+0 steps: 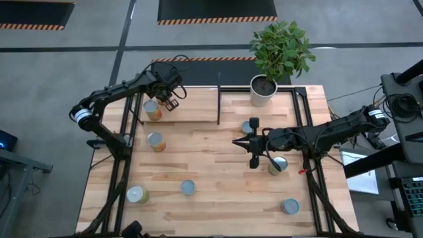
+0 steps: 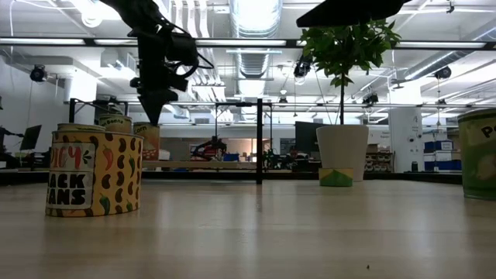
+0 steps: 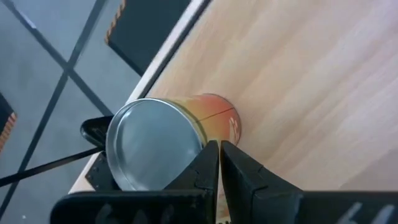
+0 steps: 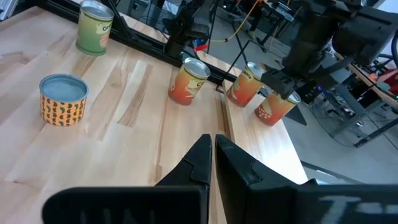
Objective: Pick and place cans onto a shelf
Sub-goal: Put the right orange corn can on the shelf
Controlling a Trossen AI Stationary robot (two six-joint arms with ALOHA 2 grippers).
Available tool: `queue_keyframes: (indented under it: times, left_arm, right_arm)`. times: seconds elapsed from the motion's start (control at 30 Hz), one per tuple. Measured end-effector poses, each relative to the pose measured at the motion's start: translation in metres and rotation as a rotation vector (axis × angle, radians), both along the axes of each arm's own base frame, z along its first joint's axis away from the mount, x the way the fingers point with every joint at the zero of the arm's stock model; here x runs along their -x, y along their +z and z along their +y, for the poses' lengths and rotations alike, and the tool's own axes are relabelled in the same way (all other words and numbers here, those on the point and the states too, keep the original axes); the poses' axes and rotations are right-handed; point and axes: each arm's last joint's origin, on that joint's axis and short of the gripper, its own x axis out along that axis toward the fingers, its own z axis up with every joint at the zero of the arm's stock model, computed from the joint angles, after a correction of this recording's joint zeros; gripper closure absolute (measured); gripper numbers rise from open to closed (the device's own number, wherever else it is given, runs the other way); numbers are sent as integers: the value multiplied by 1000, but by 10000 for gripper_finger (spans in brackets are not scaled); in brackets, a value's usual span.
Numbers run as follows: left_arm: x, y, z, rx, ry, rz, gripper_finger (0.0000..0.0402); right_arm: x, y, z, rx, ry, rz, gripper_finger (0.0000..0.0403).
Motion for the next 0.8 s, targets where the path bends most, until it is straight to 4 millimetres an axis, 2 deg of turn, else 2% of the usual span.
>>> queue_keyframes:
  times: [0.23,0.47,0.8]
  left_arm:
    - [5,14,2,-116,46,26,401]
    - [7,13,7,-120,57,29,401]
    - [15,6,23,-114,101,45,402]
  right_arm:
    - [0,0,0,0,0,0,394]
    - [0,0,0,0,0,0,394]
    - [0,0,0,0,0,2,394]
